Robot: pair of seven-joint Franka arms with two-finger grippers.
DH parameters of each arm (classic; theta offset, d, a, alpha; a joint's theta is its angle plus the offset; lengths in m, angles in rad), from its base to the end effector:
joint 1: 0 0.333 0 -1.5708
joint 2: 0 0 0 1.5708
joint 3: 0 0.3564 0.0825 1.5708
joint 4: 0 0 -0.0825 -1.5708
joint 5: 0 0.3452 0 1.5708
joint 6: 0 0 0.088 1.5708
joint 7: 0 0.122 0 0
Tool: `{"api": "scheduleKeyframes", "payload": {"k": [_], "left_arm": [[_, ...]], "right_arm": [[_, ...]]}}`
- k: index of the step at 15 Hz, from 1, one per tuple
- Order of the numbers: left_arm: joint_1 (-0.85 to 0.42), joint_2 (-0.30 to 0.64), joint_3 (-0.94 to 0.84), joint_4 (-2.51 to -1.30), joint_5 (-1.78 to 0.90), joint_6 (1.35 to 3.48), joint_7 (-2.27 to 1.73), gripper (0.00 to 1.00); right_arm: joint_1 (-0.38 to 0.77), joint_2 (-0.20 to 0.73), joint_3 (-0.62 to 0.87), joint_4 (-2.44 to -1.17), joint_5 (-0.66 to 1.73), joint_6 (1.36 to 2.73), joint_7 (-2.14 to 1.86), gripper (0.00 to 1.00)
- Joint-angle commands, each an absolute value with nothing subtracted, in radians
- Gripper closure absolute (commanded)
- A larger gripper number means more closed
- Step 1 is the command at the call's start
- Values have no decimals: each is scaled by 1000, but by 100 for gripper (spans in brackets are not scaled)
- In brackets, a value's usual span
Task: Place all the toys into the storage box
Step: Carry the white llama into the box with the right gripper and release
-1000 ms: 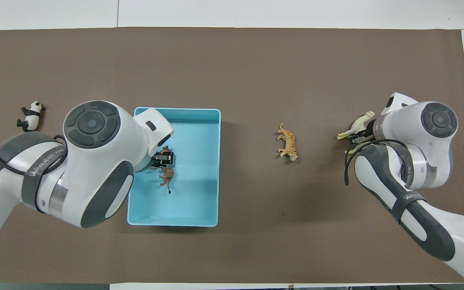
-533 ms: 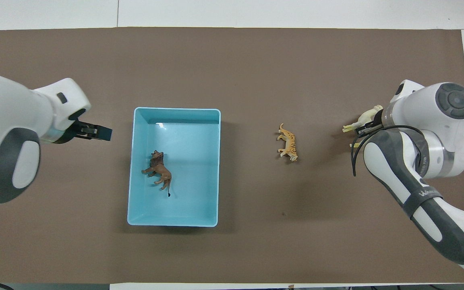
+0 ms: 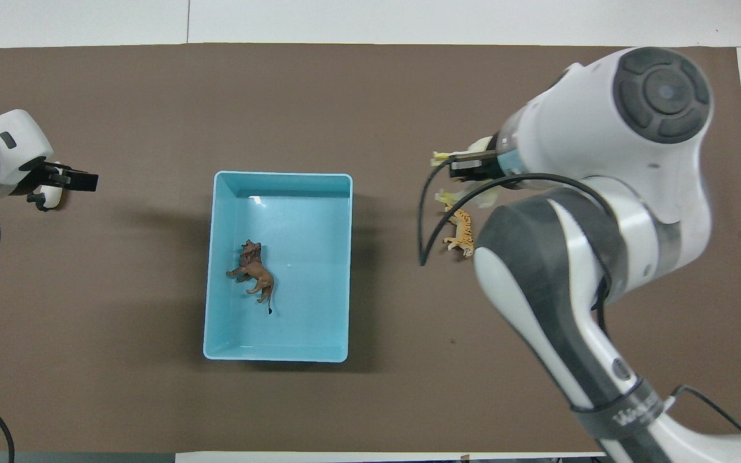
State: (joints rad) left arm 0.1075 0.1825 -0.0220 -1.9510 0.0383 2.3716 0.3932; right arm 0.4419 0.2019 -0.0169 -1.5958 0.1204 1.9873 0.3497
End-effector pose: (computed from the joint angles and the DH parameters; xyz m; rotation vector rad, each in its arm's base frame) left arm 0.5938 0.0524 0.4564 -2.9992 0.5012 -0.3441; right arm 0.5577 0.2635 0.5656 -2.9602 -0.0558 -0.1983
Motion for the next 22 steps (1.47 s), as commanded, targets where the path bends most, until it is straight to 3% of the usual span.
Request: {"api": "scheduleKeyframes", "payload": {"k": [1,4,7,9,10,11,14,16,19,22], "left_arm": [[187,242,-32,-1907,40,2422,506,0],[224,290,-34,-1908,35,2459,546,0],[239,340,-34,-1917,34,2499,534,0],[241,354,-32,-1917,34,2519,534,0],[242,359,-32,-1919,34,2522,532,0],[259,370,-32,-1924,34,2529,532,0],[268,391,-32,-1927,34,2566,534,0],[264,393,-32,-1939,34,2571,532,0],[259,397,-31,-1953,35,2574,526,0],[255,397,-28,-1957,35,2576,523,0]], "right_arm": [[530,291,-21,-1523,222,2118,435,100],[693,434,-31,-1513,181,2279,601,100],[774,642,-29,-1384,37,2345,754,100],[802,675,-29,-1384,-12,2374,795,100],[804,672,-29,-1388,-17,2356,811,42],[807,669,-29,-1384,-14,2314,860,1],[801,658,-31,-1277,-5,2088,1018,0],[744,585,-34,-1253,33,1973,1057,0],[620,467,-34,-1270,58,1925,1014,0],[543,431,-37,-1352,52,1897,832,0]]}}
